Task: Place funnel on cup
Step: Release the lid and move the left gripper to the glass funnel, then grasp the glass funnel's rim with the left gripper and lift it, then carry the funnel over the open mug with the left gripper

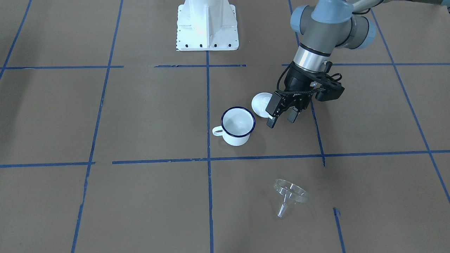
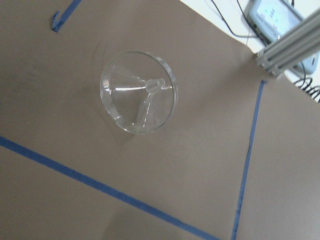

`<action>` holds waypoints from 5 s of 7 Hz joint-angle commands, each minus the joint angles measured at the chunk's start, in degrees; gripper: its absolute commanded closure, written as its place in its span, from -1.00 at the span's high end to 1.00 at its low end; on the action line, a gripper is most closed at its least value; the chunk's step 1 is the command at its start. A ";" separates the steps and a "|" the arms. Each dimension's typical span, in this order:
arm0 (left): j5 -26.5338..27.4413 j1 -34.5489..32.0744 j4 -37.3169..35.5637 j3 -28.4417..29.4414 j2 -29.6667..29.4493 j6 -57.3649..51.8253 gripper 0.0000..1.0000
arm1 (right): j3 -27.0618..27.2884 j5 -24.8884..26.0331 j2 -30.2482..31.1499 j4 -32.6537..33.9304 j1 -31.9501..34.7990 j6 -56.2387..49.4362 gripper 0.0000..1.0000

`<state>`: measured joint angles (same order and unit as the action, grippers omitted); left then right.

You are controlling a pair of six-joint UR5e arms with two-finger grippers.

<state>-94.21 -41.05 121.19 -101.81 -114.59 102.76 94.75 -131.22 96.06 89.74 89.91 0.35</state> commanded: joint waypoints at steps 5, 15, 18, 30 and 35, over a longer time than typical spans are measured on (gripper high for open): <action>2.10 -4.56 15.45 24.61 -8.02 15.63 0.99 | 0.00 0.00 0.00 0.00 0.00 0.00 1.00; 2.10 -6.06 24.53 38.44 -15.31 15.63 -1.00 | 0.00 0.00 0.00 0.00 0.00 0.00 1.00; 1.75 -6.67 23.83 33.56 -15.84 14.75 -1.00 | 0.00 0.00 0.00 0.00 0.00 0.00 1.00; -14.42 3.17 -55.03 19.90 -38.35 -7.75 -1.00 | 0.00 0.00 0.00 0.00 0.00 0.00 1.00; -10.20 5.63 -46.49 26.40 -36.32 -8.71 -1.00 | 0.00 0.00 0.00 0.00 0.00 0.00 1.00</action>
<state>-104.91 -36.19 73.97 -75.82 -151.39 94.74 94.75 -131.22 96.06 89.74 89.91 0.35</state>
